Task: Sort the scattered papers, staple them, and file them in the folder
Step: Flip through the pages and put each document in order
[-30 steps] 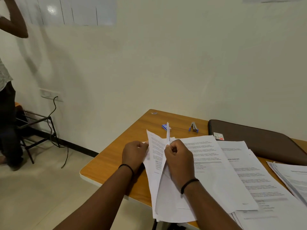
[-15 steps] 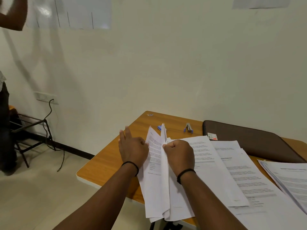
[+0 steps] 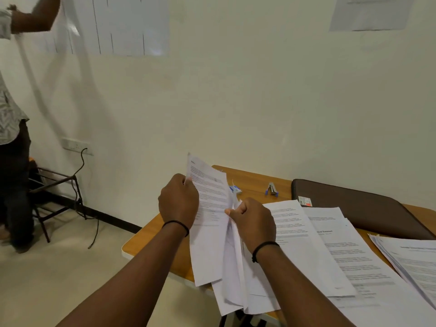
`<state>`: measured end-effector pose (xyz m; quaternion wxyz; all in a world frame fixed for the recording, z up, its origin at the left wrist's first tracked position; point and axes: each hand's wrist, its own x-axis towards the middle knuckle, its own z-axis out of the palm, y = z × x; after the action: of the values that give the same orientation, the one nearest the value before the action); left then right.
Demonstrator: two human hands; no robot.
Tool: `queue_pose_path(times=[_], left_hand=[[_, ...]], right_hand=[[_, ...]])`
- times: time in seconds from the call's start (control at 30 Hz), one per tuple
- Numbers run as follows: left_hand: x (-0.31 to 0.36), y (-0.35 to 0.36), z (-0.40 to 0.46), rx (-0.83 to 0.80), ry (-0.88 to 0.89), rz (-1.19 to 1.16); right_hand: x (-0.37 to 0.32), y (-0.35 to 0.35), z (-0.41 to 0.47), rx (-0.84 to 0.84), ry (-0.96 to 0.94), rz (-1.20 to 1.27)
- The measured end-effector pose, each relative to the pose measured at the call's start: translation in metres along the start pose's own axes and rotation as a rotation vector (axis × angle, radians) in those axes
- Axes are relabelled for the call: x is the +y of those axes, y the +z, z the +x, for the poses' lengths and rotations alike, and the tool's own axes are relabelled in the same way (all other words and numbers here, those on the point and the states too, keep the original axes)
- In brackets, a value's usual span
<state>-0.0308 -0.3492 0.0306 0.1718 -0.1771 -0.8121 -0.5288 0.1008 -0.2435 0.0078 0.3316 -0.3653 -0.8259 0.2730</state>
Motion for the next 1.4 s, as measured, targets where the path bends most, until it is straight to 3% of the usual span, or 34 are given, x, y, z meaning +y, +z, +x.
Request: queue_pose_path(times=[0.1, 0.2, 0.37, 0.6, 0.77, 0.87, 0.9, 1.0, 1.03, 1.13, 1.2, 1.27, 1.4], left_hand=[[0.006, -0.019, 0.006, 0.159, 0.079, -0.032], [0.014, -0.035, 0.013, 0.315, 0.26, -0.163], [0.028, -0.047, 0.013, 0.337, 0.401, -0.316], [0.049, -0.057, 0.009, 0.418, 0.501, -0.421], [0.054, -0.044, 0.002, 0.326, 0.383, -0.328], [0.036, -0.03, -0.001, 0.159, 0.215, -0.25], [0.029, -0.022, -0.003, 0.08, 0.162, -0.254], [0.009, -0.001, -0.014, -0.111, -0.005, -0.286], [0.002, 0.005, -0.018, -0.141, -0.059, -0.285], [-0.017, 0.019, -0.024, -0.19, -0.156, -0.21], [-0.027, 0.026, -0.025, -0.248, -0.173, -0.149], [-0.033, 0.033, -0.03, -0.315, -0.18, -0.132], [-0.042, 0.039, -0.035, -0.366, -0.168, -0.093]], right_hand=[[-0.001, 0.01, -0.001, -0.033, -0.011, 0.117], [-0.002, 0.018, -0.003, -0.111, -0.041, 0.036], [-0.001, 0.034, -0.006, -0.259, -0.022, 0.105], [0.014, -0.001, 0.006, 0.096, 0.009, 0.21], [0.046, -0.023, 0.012, 0.149, 0.108, 0.05], [0.067, -0.034, 0.013, 0.18, 0.179, -0.001], [0.074, -0.039, 0.013, 0.194, 0.209, 0.057], [0.08, -0.049, 0.01, 0.133, 0.312, 0.553], [0.081, -0.051, 0.009, 0.105, 0.308, 0.551], [0.092, -0.061, 0.01, 0.104, 0.203, -0.108], [0.101, -0.068, 0.013, 0.11, 0.228, -0.419], [0.114, -0.075, 0.016, 0.052, 0.304, -0.542], [0.128, -0.075, 0.022, -0.027, 0.389, -0.568]])
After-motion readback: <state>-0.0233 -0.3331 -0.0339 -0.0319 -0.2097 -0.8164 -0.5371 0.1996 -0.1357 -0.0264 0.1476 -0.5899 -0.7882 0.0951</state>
